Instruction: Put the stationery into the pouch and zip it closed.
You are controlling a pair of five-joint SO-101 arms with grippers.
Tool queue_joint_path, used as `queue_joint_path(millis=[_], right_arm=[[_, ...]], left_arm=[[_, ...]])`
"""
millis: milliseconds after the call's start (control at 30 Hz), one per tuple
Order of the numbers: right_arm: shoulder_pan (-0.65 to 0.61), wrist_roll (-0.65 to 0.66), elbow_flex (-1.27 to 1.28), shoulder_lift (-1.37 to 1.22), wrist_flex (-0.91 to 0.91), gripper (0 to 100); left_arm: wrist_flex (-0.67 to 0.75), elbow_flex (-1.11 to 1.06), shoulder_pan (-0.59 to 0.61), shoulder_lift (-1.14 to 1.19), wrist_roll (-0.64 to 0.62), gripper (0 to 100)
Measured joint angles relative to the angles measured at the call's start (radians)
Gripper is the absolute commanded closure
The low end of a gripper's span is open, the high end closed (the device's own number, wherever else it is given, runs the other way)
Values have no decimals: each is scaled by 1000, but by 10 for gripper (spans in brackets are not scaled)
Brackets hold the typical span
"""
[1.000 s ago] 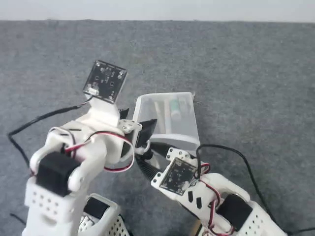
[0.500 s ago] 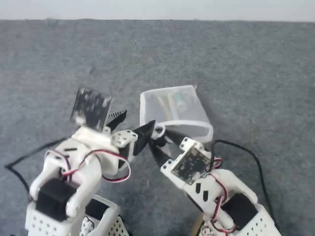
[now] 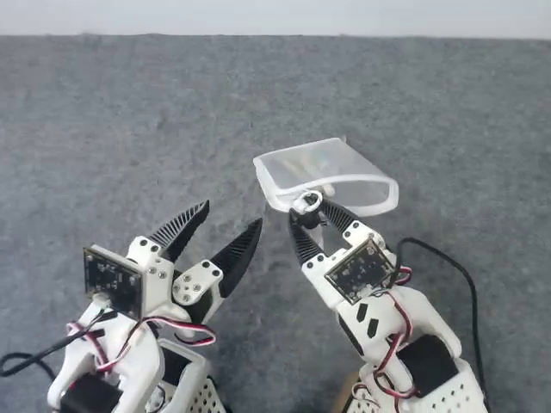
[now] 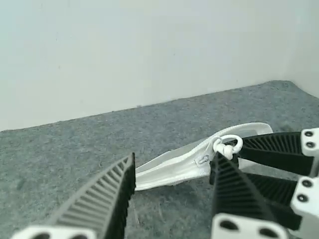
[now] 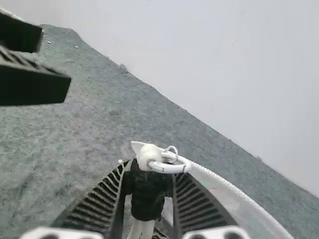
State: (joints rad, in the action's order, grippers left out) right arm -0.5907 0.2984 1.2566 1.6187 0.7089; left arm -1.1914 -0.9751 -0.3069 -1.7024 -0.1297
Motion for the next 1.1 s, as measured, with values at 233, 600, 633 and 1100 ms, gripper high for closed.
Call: queue_joint_path(millis=[233, 600, 633, 1100], right_arm=[[0, 3, 0, 0, 0, 993], [0, 3, 0, -9, -17, 993], [0, 3, 0, -9, -17, 993], [0, 3, 0, -9, -17, 993]], left_arm=[[0, 0, 0, 0, 0, 768], [0, -18, 0, -5, 0, 768], [0, -18, 0, -5, 0, 767], [-28, -21, 0, -5, 0, 693]])
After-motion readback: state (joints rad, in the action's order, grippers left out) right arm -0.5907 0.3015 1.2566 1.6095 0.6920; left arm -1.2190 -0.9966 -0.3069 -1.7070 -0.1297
